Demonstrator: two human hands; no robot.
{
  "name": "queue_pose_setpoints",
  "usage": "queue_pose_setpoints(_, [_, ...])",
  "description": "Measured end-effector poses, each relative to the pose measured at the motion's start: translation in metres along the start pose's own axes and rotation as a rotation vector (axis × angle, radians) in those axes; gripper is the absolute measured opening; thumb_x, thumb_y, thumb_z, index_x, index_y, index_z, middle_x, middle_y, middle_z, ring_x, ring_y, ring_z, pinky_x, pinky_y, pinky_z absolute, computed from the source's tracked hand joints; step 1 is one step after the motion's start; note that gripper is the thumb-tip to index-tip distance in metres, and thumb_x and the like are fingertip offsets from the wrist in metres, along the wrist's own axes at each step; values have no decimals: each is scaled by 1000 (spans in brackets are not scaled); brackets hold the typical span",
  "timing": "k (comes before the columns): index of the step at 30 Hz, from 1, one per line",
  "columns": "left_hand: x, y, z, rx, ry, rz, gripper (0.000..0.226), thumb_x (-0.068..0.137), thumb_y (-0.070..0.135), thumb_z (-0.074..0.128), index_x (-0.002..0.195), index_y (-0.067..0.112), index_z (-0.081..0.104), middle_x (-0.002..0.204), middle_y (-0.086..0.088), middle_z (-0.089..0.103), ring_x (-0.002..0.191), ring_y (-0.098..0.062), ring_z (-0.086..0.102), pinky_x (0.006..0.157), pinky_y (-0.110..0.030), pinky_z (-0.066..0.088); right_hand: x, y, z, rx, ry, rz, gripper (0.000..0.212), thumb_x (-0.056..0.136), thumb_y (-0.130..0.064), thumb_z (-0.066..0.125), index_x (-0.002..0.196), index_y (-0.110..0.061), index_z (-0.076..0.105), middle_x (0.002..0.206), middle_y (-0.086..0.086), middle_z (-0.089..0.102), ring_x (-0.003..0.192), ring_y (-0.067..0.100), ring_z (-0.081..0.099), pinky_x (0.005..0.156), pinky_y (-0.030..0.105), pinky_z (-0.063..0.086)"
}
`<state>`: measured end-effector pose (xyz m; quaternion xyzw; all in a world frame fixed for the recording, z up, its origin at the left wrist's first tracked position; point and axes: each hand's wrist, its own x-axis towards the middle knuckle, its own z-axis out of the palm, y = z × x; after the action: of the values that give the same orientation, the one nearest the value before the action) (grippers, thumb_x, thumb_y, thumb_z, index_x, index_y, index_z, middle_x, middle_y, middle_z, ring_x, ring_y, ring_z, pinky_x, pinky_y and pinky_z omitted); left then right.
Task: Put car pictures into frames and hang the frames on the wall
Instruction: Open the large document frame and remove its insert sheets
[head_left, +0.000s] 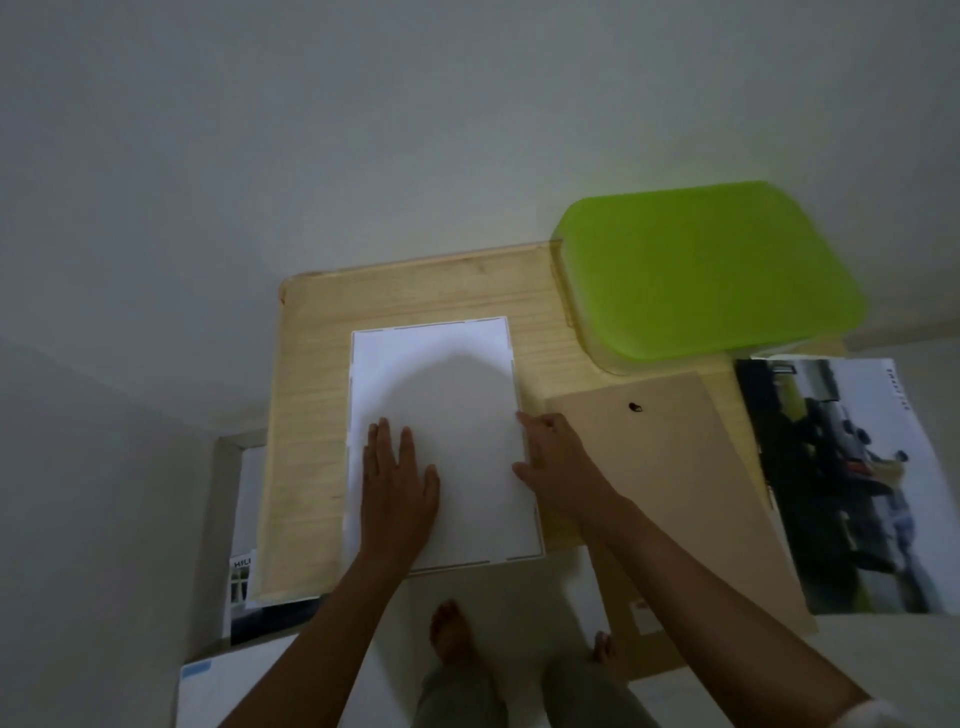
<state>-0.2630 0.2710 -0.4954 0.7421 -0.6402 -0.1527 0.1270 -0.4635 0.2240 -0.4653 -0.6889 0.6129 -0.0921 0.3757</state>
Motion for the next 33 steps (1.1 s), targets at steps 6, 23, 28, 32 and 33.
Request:
queue_pose_setpoints(6, [-7, 117, 17, -258, 24, 98, 48, 90, 21, 50, 134, 2, 42, 143, -20, 35, 134, -33, 32, 106, -40, 34, -27, 64, -64, 97, 16, 158, 51, 85, -12, 61, 133, -12, 42, 134, 10, 41, 123, 26, 42, 90, 20, 33])
queue_pose_setpoints(23, [-48, 215, 78, -429, 10, -447, 63, 75, 11, 70, 130, 1, 40, 127, -21, 39, 115, -37, 39, 95, -42, 37, -69, 169, -107, -40, 191, 252, 57, 81, -31, 66, 126, -8, 39, 129, 14, 32, 116, 28, 35, 94, 30, 35])
queue_pose_setpoints(28, [-38, 216, 76, -552, 50, -584, 63, 74, 13, 67, 132, 10, 43, 127, -20, 43, 116, -38, 44, 99, -49, 40, -67, 168, -107, 120, 219, 343, 66, 78, -26, 70, 132, -10, 35, 134, 15, 30, 123, 32, 33, 100, 37, 35])
queue_pose_setpoints(32, [-38, 213, 64, -698, 130, -549, 60, 75, 12, 64, 132, 15, 45, 126, -15, 46, 109, -31, 52, 93, -47, 48, -69, 165, -104, 245, 292, 366, 67, 73, -27, 75, 128, -11, 39, 131, 15, 34, 120, 32, 37, 98, 40, 39])
queue_pose_setpoints(33, [-39, 210, 59, -720, 137, -541, 59, 76, 12, 64, 132, 16, 46, 126, -14, 47, 110, -30, 52, 93, -46, 48, -69, 163, -103, 271, 306, 366, 66, 72, -28, 76, 126, -12, 40, 129, 14, 35, 118, 32, 39, 98, 42, 41])
